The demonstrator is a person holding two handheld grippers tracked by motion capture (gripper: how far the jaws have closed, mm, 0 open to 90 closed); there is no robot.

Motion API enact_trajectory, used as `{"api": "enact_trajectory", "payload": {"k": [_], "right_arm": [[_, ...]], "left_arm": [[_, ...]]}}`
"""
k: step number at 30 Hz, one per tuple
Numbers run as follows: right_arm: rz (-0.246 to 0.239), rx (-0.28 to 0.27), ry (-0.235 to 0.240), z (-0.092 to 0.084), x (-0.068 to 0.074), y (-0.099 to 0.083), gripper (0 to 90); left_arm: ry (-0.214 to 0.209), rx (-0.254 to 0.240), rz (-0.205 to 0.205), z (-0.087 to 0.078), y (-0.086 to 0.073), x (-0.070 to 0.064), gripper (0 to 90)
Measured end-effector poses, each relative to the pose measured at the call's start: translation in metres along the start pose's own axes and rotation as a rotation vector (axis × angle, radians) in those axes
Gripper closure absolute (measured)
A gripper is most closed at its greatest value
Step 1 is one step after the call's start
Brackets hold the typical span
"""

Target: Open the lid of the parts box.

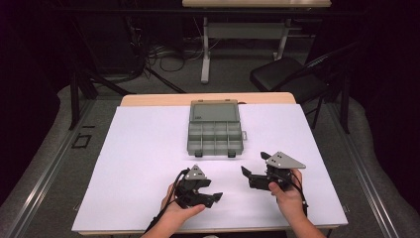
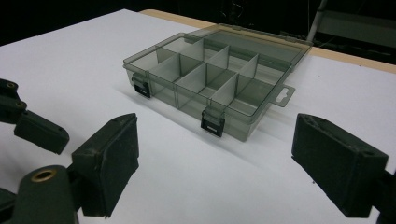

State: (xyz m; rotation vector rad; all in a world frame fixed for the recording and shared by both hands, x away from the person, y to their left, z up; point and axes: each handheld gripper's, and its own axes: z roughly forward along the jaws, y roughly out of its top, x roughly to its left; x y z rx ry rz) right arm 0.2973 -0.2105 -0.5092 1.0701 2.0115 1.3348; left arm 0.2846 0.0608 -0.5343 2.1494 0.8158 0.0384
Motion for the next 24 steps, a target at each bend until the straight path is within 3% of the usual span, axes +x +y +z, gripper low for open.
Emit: {"api": "enact_trajectory", "payload": {"k": [4, 8, 14, 15, 18, 24], "right_arm": [[0.009, 0.0, 0.002, 0.0, -0.002, -0.001, 14.9], [0.02, 0.006, 0.009, 0.001, -0.004, -0.002, 14.9], [0.024, 0.007, 0.012, 0.003, -0.004, -0.003, 14.9], [0.025, 0.008, 0.012, 0.003, -0.004, -0.003, 14.9], [0.028, 0.013, 0.014, 0.003, -0.005, -0.004, 14.9], [0.035, 0.017, 0.019, 0.003, -0.007, -0.004, 14.9]], "left_arm": [[0.003, 0.01, -0.017, 0.005, -0.003, -0.002, 41.5], [0.01, 0.013, -0.005, 0.007, -0.006, -0.003, 45.5], [0.037, 0.074, 0.014, 0.016, -0.008, -0.007, 48.8], [0.053, 0.076, 0.019, 0.016, -0.009, -0.008, 49.6], [0.037, 0.073, 0.011, 0.018, -0.01, -0.008, 54.6], [0.05, 0.077, 0.014, 0.021, -0.012, -0.011, 63.6]]}}
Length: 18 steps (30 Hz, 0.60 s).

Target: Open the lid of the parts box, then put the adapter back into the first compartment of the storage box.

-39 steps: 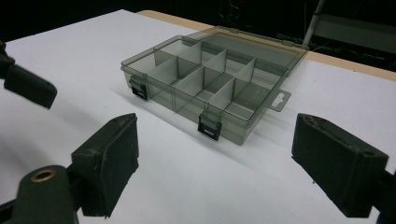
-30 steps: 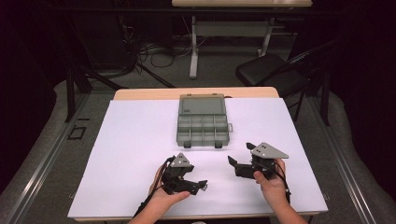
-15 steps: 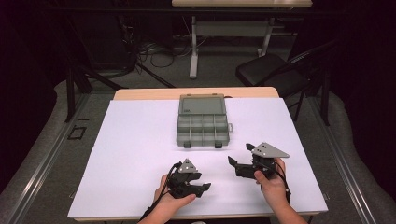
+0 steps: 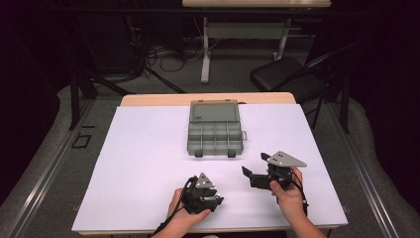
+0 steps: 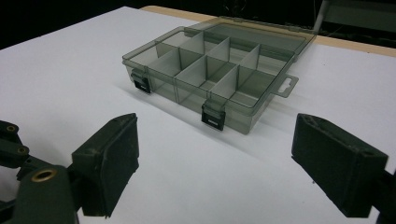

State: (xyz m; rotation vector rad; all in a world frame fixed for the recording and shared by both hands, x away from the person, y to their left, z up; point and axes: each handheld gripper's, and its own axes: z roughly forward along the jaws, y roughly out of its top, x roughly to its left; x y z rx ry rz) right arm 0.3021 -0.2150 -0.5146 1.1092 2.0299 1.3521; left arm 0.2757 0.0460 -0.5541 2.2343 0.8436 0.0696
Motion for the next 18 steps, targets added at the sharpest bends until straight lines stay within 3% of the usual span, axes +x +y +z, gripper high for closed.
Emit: {"api": "enact_trajectory", "payload": {"k": [5, 10, 18], "right_arm": [[0.005, 0.0, 0.001, -0.0005, -0.0005, 0.0001, 14.9], [0.003, 0.001, 0.004, 0.0004, -0.0008, -0.0003, 14.9], [0.005, 0.002, 0.003, 0.0005, -0.0015, -0.0002, 15.0]], "left_arm": [[0.029, 0.004, 0.033, 0.0012, -0.0017, -0.0027, 69.7], [0.033, -0.003, 0.022, 0.0013, -0.0027, -0.0014, 74.1], [0.047, -0.004, 0.042, 0.0017, -0.003, -0.0021, 76.3]]}}
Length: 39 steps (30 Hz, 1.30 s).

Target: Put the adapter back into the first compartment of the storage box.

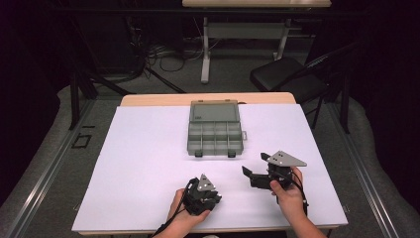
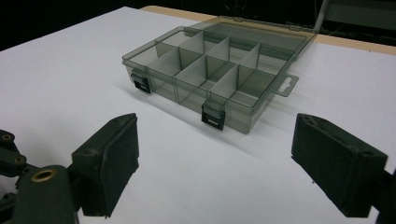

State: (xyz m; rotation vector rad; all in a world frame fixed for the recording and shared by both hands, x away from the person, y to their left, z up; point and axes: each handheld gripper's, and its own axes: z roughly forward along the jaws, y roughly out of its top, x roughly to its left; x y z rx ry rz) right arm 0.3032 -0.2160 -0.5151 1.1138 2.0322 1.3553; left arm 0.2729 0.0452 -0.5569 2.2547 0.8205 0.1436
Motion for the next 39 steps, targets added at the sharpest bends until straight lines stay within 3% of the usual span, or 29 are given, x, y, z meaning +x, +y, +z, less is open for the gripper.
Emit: {"api": "enact_trajectory", "payload": {"k": [18, 28, 39], "right_arm": [[0.015, 0.004, 0.001, 0.003, -0.002, -0.001, 15.1], [0.017, 0.013, -0.001, 0.004, -0.002, -0.002, 15.1], [0.011, 0.004, -0.006, 0.004, -0.001, -0.003, 15.1]], "left_arm": [[-0.058, -0.003, -0.011, -0.002, 0.001, 0.012, 77.0], [-0.047, -0.042, -0.025, -0.013, 0.003, 0.025, 77.0], [-0.024, -0.053, -0.031, -0.02, 0.002, 0.039, 77.0]]}}
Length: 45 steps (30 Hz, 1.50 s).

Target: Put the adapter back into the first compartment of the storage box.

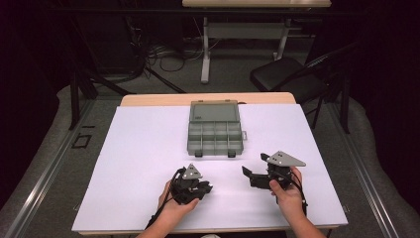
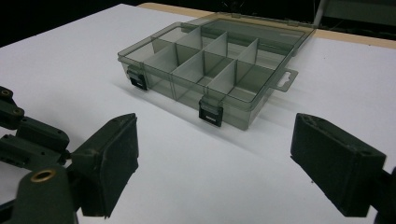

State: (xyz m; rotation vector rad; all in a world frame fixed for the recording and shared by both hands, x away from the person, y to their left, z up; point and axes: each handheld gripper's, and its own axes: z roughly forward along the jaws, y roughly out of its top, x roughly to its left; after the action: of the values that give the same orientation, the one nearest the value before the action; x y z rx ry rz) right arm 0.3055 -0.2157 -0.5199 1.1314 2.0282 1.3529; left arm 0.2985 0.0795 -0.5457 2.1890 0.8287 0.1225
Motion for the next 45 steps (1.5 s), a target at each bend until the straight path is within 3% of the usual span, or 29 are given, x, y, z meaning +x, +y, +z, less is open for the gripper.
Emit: {"api": "enact_trajectory", "payload": {"k": [8, 26, 34, 45], "right_arm": [[-0.001, 0.012, 0.002, 0.001, -0.001, -0.002, 15.2], [0.008, 0.003, -0.008, -0.001, -0.006, -0.002, 15.2], [0.012, 0.0, -0.014, -0.002, -0.007, -0.001, 15.2], [0.015, 0.006, -0.024, -0.002, -0.01, -0.002, 15.2]], "left_arm": [[0.026, -0.017, -0.019, -0.006, 0.001, 0.011, 77.0], [0.041, -0.045, -0.068, -0.019, 0.002, 0.031, 77.0], [0.062, -0.064, -0.068, -0.025, 0.018, 0.046, 77.0], [0.076, -0.054, -0.075, -0.024, 0.05, 0.065, 77.0]]}}
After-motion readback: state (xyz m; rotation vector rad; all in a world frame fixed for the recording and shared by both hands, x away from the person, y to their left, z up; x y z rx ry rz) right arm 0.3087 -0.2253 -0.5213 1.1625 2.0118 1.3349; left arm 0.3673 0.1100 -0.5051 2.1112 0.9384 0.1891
